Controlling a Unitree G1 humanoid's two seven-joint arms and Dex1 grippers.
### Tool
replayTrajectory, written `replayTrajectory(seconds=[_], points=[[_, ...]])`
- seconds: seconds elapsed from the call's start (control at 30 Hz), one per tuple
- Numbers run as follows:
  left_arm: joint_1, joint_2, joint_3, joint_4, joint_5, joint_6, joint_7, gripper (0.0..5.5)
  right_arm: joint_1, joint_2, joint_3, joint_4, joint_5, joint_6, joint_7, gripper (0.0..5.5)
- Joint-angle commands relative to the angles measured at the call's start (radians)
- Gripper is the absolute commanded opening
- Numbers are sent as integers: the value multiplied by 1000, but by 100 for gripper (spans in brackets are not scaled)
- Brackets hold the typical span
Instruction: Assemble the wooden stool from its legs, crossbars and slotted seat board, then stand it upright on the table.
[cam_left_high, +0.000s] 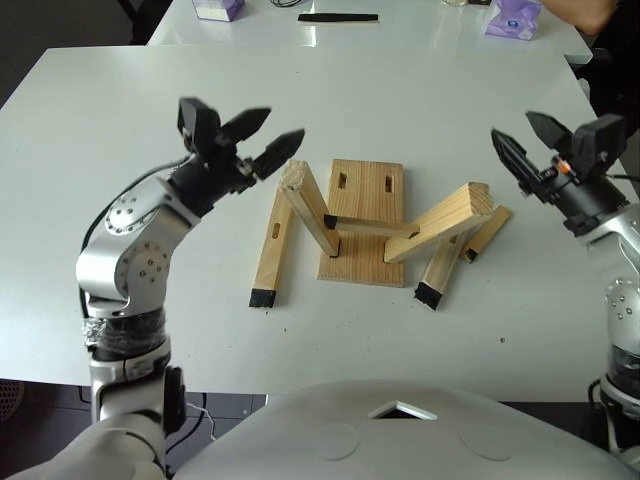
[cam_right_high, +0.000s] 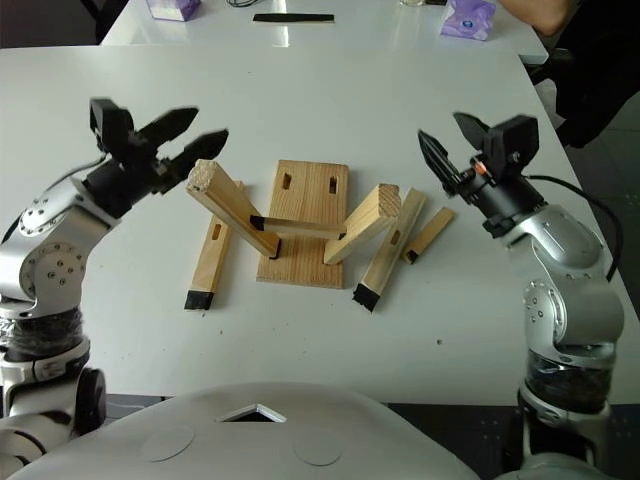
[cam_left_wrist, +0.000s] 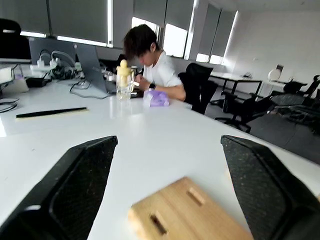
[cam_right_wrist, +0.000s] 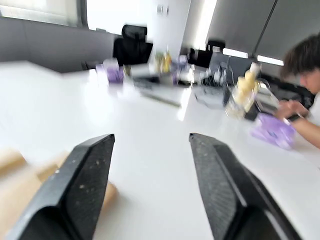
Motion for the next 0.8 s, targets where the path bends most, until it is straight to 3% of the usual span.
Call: replayTrajectory(seconds=[0.03, 0.2, 0.33, 0.47, 0.6, 0.8], points=[[-98, -24, 26, -65, -130, 78, 105, 369, -100, 6, -42, -87, 206, 78, -40, 255], [-234, -14, 92, -122, -401, 114, 214, 369, -281, 4, -114, -133, 558, 53, -154, 255], [-266, 18, 94, -154, -529, 112, 262, 369, -330, -20, -81, -182, 718, 41, -193, 255], [-49, 4, -84, -185, -377, 108, 224, 369, -123, -3, 105, -167, 543, 62, -106, 255], [118, 2, -274, -53, -119, -13, 134, 369, 14, -18, 318, -88, 278, 21, -30, 255], [-8, -73, -171, -24, -262, -36, 195, 369, -55, 25, 256, -87, 315, -32, -33, 255]])
